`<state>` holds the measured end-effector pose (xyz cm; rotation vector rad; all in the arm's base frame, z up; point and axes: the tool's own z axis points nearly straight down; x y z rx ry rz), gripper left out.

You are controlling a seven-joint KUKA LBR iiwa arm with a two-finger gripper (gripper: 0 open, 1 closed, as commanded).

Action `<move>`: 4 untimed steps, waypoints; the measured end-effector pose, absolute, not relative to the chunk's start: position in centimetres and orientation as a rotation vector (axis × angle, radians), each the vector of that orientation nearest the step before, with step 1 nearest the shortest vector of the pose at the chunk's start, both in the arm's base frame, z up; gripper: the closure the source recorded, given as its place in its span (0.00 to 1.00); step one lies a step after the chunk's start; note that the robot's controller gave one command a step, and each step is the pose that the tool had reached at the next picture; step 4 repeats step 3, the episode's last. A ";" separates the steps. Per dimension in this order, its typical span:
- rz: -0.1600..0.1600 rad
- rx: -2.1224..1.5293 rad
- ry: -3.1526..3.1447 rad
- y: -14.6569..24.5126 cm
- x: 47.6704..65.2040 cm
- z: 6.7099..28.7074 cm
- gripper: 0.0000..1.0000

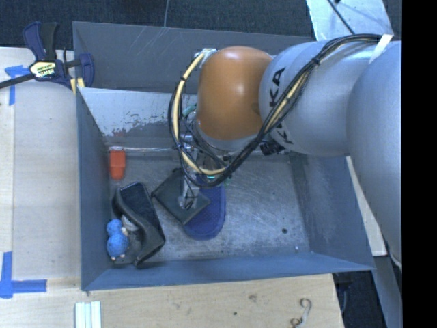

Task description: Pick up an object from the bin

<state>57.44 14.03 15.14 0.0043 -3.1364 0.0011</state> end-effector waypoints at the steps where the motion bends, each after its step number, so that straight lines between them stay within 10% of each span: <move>1: 0.000 0.108 -3.137 13.0 57.7 6.6 0.00; 2: -0.003 0.106 -3.145 13.0 58.0 7.2 1.00; 3: -0.002 0.175 -3.149 12.6 56.8 21.9 1.00; 4: -0.002 0.175 -3.149 12.6 56.8 21.9 1.00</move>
Offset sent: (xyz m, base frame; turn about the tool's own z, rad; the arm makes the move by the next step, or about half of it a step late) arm 0.0033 -0.0100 -0.0814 -0.0664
